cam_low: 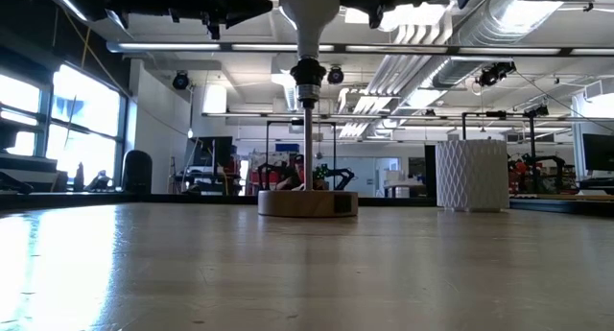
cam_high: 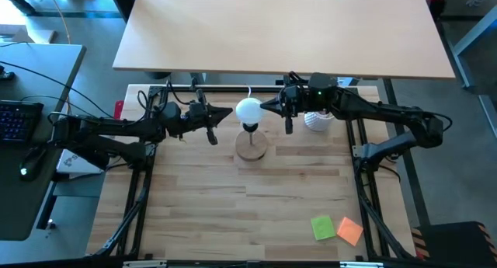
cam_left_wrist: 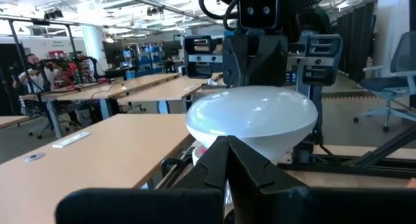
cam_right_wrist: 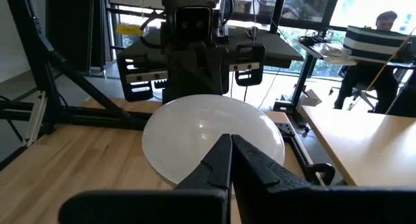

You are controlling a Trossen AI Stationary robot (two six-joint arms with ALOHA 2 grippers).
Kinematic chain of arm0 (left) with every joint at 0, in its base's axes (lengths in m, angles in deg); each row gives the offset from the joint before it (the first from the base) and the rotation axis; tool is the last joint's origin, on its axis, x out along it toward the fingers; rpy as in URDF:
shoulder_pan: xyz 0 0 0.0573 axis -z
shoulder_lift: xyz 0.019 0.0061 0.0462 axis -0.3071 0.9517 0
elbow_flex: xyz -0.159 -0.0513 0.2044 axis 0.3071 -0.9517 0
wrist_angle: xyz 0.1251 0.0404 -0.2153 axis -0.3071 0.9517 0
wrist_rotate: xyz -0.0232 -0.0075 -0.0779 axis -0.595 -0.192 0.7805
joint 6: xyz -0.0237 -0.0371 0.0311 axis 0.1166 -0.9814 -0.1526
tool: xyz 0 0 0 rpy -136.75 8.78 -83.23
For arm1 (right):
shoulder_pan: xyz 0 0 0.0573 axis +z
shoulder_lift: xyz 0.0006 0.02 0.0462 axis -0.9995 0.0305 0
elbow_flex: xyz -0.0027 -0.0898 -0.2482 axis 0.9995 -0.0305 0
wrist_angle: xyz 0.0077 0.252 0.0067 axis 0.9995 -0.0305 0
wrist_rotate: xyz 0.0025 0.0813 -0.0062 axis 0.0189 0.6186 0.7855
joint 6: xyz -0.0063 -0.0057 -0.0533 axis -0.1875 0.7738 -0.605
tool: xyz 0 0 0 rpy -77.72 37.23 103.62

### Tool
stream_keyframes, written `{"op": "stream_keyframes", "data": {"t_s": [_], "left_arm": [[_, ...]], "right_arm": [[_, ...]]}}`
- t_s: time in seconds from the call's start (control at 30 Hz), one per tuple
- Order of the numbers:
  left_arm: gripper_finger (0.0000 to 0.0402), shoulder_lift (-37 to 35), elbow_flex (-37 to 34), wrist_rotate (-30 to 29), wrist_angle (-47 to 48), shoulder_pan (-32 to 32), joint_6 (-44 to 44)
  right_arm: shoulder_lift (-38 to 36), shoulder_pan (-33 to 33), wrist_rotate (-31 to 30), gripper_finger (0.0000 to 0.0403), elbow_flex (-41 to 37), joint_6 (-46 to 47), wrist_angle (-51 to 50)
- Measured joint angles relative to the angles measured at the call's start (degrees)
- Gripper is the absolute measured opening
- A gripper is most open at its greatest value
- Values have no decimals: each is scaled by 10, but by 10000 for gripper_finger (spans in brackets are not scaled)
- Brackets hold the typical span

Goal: Screw lightbulb
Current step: Insert the lightbulb into the lamp

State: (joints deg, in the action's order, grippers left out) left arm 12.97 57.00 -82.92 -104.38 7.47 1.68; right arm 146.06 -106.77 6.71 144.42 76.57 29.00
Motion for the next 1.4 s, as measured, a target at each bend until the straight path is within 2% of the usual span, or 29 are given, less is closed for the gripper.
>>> {"op": "stream_keyframes", "data": {"t_s": [0.33, 0.57, 0.77, 1.1, 1.4], "left_arm": [[0, 12, 0, 1, -14, 0, 5], [0, -7, 0, -8, -18, 0, 11], [0, -3, 0, 13, -25, 14, 14], [0, 1, 0, 16, -36, 70, 48], [0, 37, 0, 7, -67, 66, 46]], "right_arm": [[-9, 2, -8, 0, 0, -4, -12], [-37, 2, -90, 0, -2, 12, -25], [-24, 2, -143, 0, -2, 22, -36], [2, 2, -142, 0, -2, 32, -15], [-5, 3, -119, 0, -2, 40, -25]]}}
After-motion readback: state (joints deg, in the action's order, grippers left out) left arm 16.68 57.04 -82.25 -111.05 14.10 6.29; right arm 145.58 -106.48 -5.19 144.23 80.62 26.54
